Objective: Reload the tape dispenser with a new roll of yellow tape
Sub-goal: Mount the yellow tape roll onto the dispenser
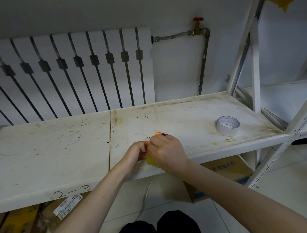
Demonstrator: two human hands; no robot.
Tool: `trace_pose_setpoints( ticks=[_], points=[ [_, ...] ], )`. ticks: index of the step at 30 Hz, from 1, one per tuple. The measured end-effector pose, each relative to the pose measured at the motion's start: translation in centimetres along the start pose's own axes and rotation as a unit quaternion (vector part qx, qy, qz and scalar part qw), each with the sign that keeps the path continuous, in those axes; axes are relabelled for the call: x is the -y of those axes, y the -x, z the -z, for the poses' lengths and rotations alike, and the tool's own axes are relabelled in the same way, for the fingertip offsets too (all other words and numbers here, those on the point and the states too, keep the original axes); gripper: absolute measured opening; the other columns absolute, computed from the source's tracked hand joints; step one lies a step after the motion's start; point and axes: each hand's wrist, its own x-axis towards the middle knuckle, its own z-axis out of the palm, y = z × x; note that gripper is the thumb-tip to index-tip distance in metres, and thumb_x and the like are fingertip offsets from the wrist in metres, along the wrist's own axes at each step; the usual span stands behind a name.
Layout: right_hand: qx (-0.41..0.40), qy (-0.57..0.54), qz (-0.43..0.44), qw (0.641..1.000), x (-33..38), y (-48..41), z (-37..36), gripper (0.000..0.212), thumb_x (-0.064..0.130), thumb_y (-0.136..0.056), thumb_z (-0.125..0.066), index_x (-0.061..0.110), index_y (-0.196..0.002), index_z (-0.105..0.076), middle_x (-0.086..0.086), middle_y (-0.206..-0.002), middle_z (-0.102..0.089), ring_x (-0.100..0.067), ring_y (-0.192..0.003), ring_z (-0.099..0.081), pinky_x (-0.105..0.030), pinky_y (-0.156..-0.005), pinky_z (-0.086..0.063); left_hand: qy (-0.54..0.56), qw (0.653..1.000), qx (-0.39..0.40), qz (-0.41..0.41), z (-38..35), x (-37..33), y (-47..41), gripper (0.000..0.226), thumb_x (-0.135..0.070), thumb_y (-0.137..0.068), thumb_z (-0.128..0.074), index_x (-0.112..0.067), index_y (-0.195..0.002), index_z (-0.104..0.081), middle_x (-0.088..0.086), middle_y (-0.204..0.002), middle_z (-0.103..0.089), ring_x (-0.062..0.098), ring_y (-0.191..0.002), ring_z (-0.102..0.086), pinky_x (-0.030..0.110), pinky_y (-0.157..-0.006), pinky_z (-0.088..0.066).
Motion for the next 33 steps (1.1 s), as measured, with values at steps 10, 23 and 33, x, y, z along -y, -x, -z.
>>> trace_pose_setpoints(
  ticks=[10, 23, 33],
  points=[
    [0.057, 0.057, -0.014, 0.997, 0.7, 0.2, 0.3, 0.018, 0.0, -0.074, -0.039, 0.011, -0.07, -0.052, -0.004, -0.065, -0.054, -0.02, -0.057, -0.049, -0.028, -0.049, -0.034, -0.022, 0.998, 0.042, -0.031, 0.4, 0.5, -0.1, 0.017, -0.006, -0.05, -0.038, -0.009, -0.063, -0.05, 0.007, -0.066, -0.04, 0.02, -0.068, -0.036, 0.03, -0.06, -0.029],
    [0.06, -0.035, -0.044, 0.997, 0.0, 0.6, 1.8, 0.017, 0.013, -0.071, -0.047, 0.012, -0.059, -0.06, -0.003, -0.06, -0.055, -0.021, -0.053, -0.051, -0.023, -0.045, -0.03, -0.072, 0.995, 0.053, -0.041, 0.2, -0.3, 0.0, 0.05, -0.002, -0.046, -0.037, -0.003, -0.086, -0.066, 0.003, -0.066, -0.046, 0.013, -0.062, -0.041, 0.022, -0.059, -0.036],
    [0.146, 0.013, -0.101, 0.984, 0.4, 0.2, 1.9, 0.007, 0.011, -0.061, -0.056, 0.012, -0.068, -0.056, -0.003, -0.065, -0.054, -0.02, -0.055, -0.053, -0.024, -0.048, -0.024, -0.13, 0.985, 0.094, -0.062, -0.1, -0.9, 1.0, 0.024, -0.003, -0.06, -0.055, -0.014, -0.081, -0.057, -0.007, -0.066, -0.052, 0.006, -0.063, -0.047, 0.025, -0.066, -0.038]
  ],
)
